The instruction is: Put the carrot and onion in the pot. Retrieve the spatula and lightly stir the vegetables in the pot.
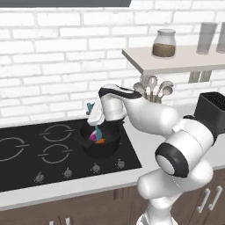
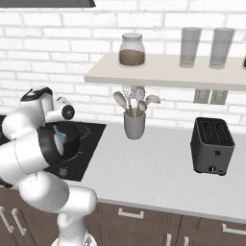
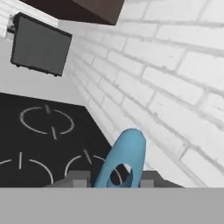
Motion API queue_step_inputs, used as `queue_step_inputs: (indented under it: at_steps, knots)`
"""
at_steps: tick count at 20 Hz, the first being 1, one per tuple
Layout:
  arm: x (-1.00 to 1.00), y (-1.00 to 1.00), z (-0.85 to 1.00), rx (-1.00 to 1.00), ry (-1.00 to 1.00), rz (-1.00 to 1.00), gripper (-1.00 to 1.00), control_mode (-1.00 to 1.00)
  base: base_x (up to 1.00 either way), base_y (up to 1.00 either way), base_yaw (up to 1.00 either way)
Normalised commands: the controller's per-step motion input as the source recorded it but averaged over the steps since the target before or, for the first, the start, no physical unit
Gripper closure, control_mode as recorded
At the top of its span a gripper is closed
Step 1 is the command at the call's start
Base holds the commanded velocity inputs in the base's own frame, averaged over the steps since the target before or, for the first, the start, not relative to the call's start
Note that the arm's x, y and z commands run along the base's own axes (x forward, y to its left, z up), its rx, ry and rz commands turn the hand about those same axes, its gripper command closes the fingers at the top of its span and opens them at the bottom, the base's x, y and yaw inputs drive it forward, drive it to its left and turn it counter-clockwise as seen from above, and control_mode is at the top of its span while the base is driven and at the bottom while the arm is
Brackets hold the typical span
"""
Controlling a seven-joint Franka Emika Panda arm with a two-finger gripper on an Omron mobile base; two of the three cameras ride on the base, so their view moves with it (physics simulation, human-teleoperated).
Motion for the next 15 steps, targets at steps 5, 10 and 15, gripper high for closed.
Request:
queue_step_inputs:
  at_steps: [5,10,15]
  knots:
    - [-0.57,-0.09,0.08,0.01,-0.19,0.01,1.00,-1.00,0.00,0.00,0.00]
    - [-0.24,-0.01,0.33,0.09,-0.07,0.06,1.00,-1.00,0.00,0.00,0.00]
    - [0.00,0.00,0.61,0.24,0.01,0.11,1.00,-1.00,0.00,0.00,0.00]
